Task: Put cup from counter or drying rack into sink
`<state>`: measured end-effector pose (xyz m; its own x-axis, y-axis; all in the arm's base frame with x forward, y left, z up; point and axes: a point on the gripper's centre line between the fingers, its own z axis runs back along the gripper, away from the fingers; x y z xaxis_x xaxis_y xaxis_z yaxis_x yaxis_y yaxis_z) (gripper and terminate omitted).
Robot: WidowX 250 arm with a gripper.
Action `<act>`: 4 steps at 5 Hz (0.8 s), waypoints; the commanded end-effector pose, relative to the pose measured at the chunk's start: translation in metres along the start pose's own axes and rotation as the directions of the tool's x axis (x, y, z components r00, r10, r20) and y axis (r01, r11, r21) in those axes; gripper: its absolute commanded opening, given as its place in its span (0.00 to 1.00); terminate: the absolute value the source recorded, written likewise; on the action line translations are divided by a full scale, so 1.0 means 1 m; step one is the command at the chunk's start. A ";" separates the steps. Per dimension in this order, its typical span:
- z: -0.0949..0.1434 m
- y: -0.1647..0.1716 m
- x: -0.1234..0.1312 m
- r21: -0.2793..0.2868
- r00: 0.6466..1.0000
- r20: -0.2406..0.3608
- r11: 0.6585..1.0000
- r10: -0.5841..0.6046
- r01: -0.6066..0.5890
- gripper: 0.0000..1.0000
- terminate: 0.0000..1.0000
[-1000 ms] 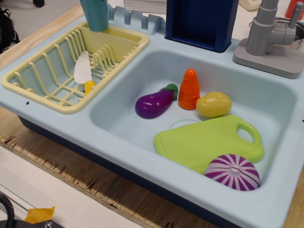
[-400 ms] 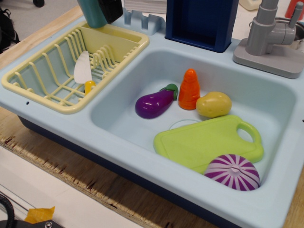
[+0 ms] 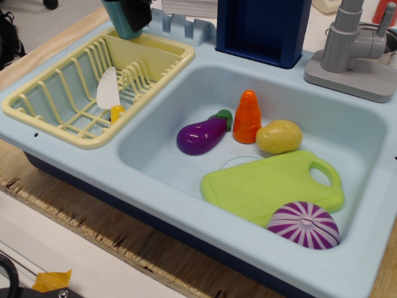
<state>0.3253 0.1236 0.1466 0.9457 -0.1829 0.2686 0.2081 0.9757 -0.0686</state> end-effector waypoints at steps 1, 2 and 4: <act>0.027 -0.028 0.007 0.044 0.999 0.039 0.999 0.021 -0.023 0.00 0.00; 0.035 -0.055 0.010 0.056 0.998 0.040 0.997 0.056 -0.058 0.00 0.00; 0.037 -0.126 -0.001 -0.025 0.979 -0.038 0.979 0.201 -0.202 0.00 0.00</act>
<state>0.2828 -0.0050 0.1720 0.9841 0.0411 0.1730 -0.0077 0.9819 -0.1893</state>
